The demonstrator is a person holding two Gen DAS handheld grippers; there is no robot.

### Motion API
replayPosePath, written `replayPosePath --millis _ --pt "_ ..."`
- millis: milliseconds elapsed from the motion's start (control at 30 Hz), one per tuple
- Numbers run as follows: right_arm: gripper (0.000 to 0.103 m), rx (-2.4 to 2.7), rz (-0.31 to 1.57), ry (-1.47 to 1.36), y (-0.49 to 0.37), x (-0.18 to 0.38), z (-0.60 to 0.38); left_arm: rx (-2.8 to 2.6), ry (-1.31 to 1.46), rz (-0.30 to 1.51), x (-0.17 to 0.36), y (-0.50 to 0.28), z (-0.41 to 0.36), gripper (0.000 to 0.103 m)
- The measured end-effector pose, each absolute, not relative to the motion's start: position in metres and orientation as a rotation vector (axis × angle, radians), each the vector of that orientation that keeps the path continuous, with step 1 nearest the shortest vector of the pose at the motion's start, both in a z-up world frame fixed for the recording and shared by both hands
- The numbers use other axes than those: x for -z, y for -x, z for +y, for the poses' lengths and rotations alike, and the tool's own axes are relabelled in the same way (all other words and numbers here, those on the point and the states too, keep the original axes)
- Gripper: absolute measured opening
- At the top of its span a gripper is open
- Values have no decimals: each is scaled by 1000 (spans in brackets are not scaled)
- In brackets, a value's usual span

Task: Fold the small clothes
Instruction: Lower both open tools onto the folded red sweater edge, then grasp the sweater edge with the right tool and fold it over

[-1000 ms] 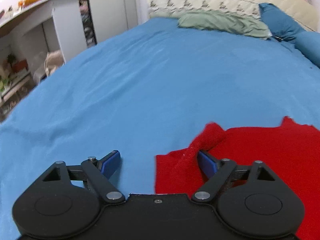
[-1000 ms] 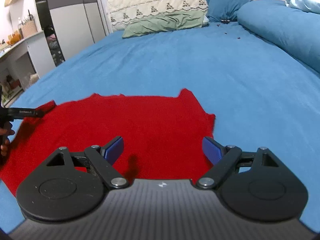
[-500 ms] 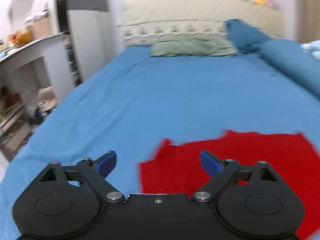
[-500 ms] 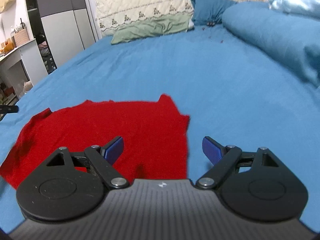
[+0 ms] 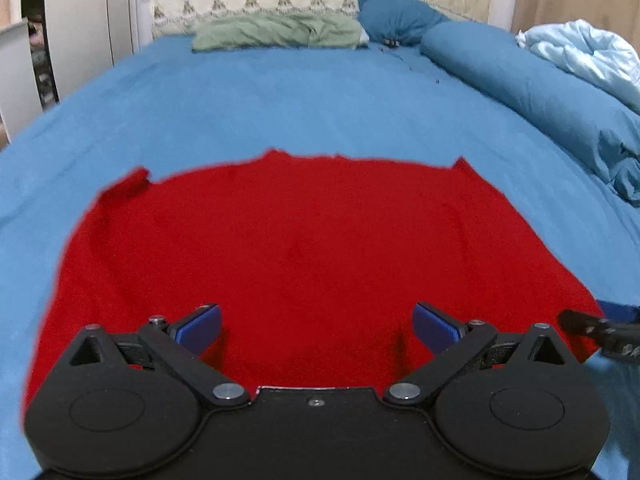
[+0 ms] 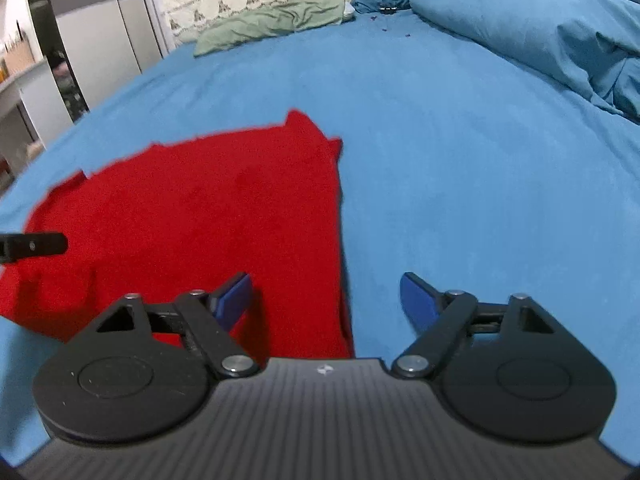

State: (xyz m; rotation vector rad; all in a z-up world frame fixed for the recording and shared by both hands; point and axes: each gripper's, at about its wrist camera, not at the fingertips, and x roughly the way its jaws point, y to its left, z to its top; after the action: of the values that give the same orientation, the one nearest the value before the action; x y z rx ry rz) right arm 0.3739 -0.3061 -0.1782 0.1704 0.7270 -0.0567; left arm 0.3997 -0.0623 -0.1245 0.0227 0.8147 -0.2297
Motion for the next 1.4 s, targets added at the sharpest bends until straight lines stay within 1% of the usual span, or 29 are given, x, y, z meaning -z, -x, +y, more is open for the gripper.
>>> replayPosePath --millis 100,200,267,333,367,433,600,667,733,900,1000,1100,1200,1300,1367,1400 --pt "87 62 699 -180 -376 191 -304 230 -59 831 135 -411 -74 103" --pt "74 35 683 -169 -376 195 -299 221 -96 888 149 -424 -81 103" --pt "66 19 682 -139 -375 196 -294 226 -102 891 156 -418 -79 103" --pt "51 2 687 -131 -374 196 -292 231 -111 908 159 -420 -78 103" --pt "47 -3 693 -138 -374 196 -292 233 -111 919 160 -417 -75 103" --pt "25 -13 709 -172 -375 193 -294 237 -99 937 160 -417 -72 103" --pt "23 3 773 -365 -382 174 -303 259 -99 964 154 -422 -66 103" --pt "23 -22 758 -471 -384 153 -306 261 -92 964 148 -421 -60 103" --pt "23 -57 721 -500 -388 126 -299 245 -89 941 138 -418 -47 103" --pt "23 -292 636 -474 -420 52 -227 180 -63 863 107 -389 17 103" --pt "23 -509 666 -351 -444 34 -148 144 -53 839 103 -366 59 103" --pt "23 -689 802 -220 -471 54 -62 117 -24 851 111 -347 90 103" --pt "23 -763 957 -92 -483 106 11 108 12 856 126 -332 113 103" --pt "23 -740 1013 7 -479 139 47 103 27 872 142 -324 124 103" --pt "28 -740 1002 47 -476 142 53 108 37 871 147 -321 128 103" --pt "34 -745 993 52 -475 139 51 108 45 865 147 -320 130 103"
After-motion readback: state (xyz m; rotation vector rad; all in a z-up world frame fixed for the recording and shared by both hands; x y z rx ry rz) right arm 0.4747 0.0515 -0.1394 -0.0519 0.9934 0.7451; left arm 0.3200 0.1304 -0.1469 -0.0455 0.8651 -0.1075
